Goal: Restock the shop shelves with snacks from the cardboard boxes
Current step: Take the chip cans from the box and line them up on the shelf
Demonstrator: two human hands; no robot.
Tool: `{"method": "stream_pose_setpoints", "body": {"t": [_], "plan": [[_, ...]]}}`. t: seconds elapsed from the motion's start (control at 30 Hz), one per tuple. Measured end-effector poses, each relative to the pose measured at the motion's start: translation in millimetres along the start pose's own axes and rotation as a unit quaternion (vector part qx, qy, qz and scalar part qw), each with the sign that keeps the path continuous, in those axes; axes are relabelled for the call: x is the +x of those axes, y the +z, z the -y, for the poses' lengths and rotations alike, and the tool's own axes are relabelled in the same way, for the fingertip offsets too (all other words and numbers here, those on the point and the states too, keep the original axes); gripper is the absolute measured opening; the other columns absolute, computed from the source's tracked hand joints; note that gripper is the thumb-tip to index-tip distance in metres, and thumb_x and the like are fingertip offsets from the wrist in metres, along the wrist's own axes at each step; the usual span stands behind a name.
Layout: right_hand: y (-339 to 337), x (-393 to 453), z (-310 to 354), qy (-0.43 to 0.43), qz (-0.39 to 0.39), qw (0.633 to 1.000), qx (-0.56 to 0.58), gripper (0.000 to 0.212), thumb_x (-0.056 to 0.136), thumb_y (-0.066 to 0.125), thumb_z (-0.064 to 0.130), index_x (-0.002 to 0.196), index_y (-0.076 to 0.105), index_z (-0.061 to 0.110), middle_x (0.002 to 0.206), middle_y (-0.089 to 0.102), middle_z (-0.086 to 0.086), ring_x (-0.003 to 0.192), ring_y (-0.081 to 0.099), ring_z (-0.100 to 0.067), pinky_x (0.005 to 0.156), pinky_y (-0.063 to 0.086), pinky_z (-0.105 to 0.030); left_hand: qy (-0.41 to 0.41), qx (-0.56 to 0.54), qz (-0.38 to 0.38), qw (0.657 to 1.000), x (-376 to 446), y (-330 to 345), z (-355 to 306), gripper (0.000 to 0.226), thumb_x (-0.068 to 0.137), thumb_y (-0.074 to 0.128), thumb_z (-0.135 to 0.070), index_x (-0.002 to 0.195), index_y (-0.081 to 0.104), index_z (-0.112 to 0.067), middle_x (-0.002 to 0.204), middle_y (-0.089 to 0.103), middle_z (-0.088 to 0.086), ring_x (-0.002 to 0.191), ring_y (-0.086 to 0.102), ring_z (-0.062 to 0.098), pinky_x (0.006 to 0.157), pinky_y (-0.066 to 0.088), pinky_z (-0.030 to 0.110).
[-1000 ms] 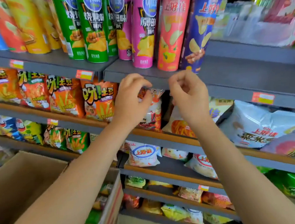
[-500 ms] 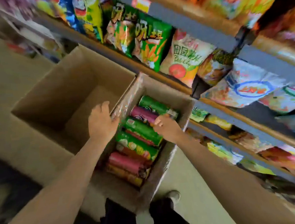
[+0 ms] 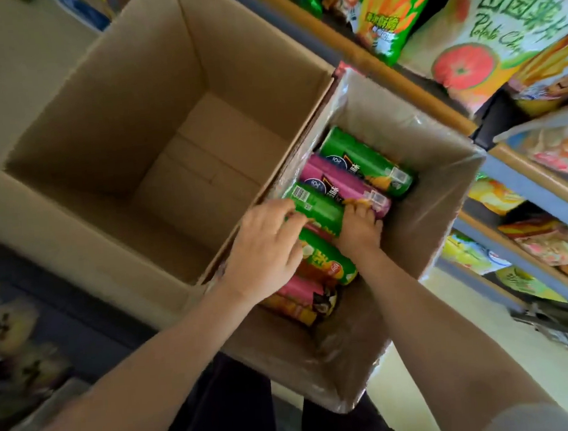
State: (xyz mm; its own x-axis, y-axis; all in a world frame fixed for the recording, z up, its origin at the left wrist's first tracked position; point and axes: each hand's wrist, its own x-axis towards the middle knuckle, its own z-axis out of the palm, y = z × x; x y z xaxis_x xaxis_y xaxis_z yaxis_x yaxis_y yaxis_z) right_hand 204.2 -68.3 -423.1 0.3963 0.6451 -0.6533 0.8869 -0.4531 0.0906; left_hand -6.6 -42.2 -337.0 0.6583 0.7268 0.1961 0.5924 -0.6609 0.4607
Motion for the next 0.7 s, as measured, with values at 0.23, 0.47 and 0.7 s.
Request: {"method": "stream_pose_setpoints", "body": {"t": [0.23,0.47,0.7], "plan": [[-40.6,-11.0,-25.5,-0.028,0.035,0.998,0.035,0.093,0.07,0.084,0.047,0.141,0.033,0.016,0.141,0.046,-0.014,0.128,0.048,-0.035,0.101,0.044,-0.047,-0.127,0.01,0.382,0.915,5.8,91.8,-1.2,0.057,0.086,0.065,-0.014,0.14,0.047,-0.017,0.149,0.039,0.008,0.14,0.034,0.028,0.114,0.031,0.043],[-87.0,-51.5,-60.4,-0.076,0.003,0.996,0.037,0.086,0.077,0.078,0.041,0.148,0.032,0.027,0.138,0.04,-0.012,0.126,0.044,-0.038,0.098,0.045,-0.047,-0.051,0.117,0.408,0.904,19.5,143.3,-5.1,0.072,0.084,0.067,-0.013,0.149,0.04,-0.022,0.154,0.039,0.007,0.143,0.03,0.03,0.121,0.013,0.051],[-126.4,-93.9,-94.1,-0.127,-0.179,0.934,0.283,0.075,0.072,0.083,0.028,0.136,0.045,0.026,0.128,0.048,-0.005,0.12,0.047,-0.028,0.093,0.039,-0.034,-0.209,-0.063,0.334,0.917,27.1,96.1,-25.6,0.094,0.059,0.086,-0.05,0.139,0.044,-0.023,0.13,0.052,0.008,0.12,0.05,0.031,0.094,0.047,0.04]]}}
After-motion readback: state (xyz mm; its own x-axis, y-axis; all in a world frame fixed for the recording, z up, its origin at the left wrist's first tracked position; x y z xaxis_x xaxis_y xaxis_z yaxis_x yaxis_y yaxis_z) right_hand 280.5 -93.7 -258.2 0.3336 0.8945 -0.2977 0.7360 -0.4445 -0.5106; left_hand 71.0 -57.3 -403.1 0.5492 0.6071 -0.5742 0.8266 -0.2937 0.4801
